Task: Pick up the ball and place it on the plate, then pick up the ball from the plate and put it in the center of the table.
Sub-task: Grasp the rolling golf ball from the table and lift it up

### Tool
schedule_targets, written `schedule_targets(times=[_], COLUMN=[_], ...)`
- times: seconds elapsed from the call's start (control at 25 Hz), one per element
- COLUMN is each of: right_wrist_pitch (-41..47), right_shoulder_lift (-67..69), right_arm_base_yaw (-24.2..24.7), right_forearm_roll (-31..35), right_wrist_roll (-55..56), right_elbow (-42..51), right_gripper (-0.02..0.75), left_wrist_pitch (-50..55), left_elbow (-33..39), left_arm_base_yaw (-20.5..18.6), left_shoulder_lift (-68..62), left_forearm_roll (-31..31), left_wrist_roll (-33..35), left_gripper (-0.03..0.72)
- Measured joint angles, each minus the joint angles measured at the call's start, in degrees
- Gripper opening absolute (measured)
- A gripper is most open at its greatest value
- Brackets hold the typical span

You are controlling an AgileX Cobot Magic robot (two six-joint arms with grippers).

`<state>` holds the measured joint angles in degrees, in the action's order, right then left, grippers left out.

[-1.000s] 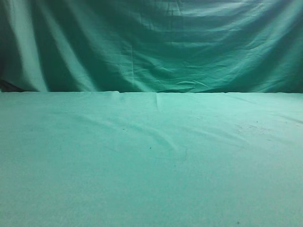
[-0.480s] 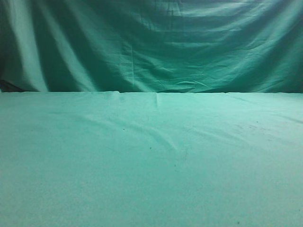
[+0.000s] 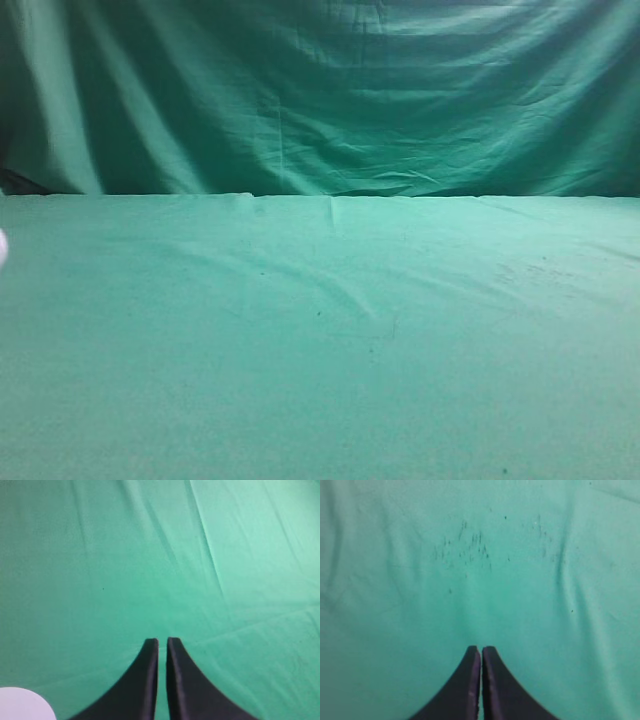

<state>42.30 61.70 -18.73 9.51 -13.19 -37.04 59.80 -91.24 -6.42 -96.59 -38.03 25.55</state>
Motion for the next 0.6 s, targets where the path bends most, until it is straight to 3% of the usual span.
schedule_targets(times=[0.04, 0.24, 0.44, 0.6], right_wrist_pitch=[1.05, 6.29, 11.06, 12.87], right_shoulder_lift=[0.00, 0.00, 0.00, 0.00], right_arm_base_yaw=[0.00, 0.00, 0.00, -1.83], right_forearm_roll=[0.00, 0.00, 0.00, 0.31], right_wrist_roll=[0.00, -0.23, -0.23, -0.81], right_elbow=[-0.96, -3.14, -3.26, -3.26], right_gripper=[0.000, 0.000, 0.000, 0.000], left_wrist_pitch=[0.12, -1.72, -11.13, -19.39], left_elbow=[0.00, 4.09, 18.23, 30.11], left_arm_base_yaw=[0.30, 6.87, 13.40, 14.23], left_shoulder_lift=[0.77, 8.41, 21.12, 31.82], left_forearm_roll=[0.62, 9.28, 10.74, 10.62], left_wrist_roll=[0.27, 0.08, -0.06, -0.06], left_gripper=[0.000, 0.000, 0.000, 0.000])
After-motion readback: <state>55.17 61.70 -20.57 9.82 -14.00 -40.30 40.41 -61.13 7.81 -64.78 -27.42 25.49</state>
